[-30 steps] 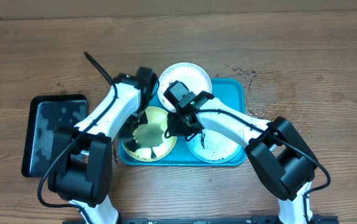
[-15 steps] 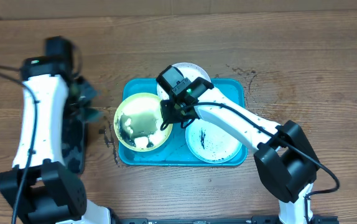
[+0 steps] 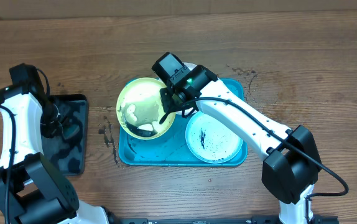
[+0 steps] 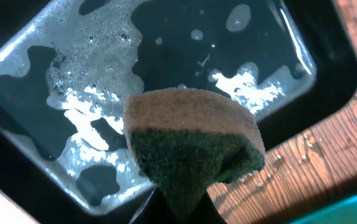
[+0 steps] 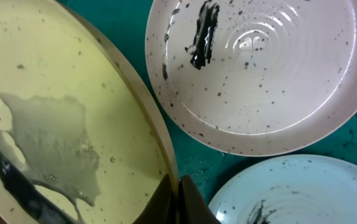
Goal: Clean dirty plates on tray and stack at the side
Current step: 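Carry the sponge back to the black basin with the left gripper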
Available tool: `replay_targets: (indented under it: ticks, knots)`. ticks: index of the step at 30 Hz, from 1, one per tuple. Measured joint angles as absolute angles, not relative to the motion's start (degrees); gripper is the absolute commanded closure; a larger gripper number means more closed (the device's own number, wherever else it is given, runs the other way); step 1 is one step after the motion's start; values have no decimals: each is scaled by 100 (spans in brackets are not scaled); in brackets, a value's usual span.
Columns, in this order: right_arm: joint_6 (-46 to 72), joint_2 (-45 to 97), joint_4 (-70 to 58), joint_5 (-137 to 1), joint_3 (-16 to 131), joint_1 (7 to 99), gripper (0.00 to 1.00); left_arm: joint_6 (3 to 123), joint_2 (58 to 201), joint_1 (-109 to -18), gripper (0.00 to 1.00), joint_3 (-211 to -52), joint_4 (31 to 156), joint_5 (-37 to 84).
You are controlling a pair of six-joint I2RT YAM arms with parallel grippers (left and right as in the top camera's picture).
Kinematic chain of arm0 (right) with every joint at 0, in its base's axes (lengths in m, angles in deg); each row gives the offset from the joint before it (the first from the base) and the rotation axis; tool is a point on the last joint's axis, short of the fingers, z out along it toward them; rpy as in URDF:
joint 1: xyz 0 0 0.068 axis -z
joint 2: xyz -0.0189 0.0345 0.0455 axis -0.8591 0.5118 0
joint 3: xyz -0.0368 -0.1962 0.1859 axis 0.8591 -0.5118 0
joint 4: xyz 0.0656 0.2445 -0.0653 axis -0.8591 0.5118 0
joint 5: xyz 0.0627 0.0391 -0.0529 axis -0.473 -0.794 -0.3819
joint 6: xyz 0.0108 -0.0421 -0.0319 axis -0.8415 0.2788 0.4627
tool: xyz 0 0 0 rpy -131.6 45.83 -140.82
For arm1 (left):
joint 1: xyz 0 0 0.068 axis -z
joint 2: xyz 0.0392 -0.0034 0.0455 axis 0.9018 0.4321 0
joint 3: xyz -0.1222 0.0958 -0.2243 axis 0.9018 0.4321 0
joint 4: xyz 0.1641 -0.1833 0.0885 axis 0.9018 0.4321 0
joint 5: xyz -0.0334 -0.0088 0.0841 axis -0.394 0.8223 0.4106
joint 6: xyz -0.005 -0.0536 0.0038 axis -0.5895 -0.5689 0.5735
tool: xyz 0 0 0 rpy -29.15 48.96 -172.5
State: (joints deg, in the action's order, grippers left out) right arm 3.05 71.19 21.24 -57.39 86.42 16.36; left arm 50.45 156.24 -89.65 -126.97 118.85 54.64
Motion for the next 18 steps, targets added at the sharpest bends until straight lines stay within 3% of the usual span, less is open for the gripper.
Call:
replay_targets:
  ticks: [7,12,14,16,18]
  knots:
    - [305,7119,2216,-5676,8642,1636,96,5047,15808,-9341,96,-12513,11463,5578]
    - [308,7119,2235,-5671,8642,1636,96,5115,16416,-9413,88,-12502,11229,5639]
    - [305,7119,2253,-5654,8642,1636,96,5154,16634,-9413,68,-12483,11209,5631]
    - [312,7119,2351,-5558,8642,1636,96,5181,16715,-9413,19,-12480,11166,5617]
    - [312,7119,2447,-5400,8642,1636,96,5178,16724,-9413,0,-12496,11190,5613]
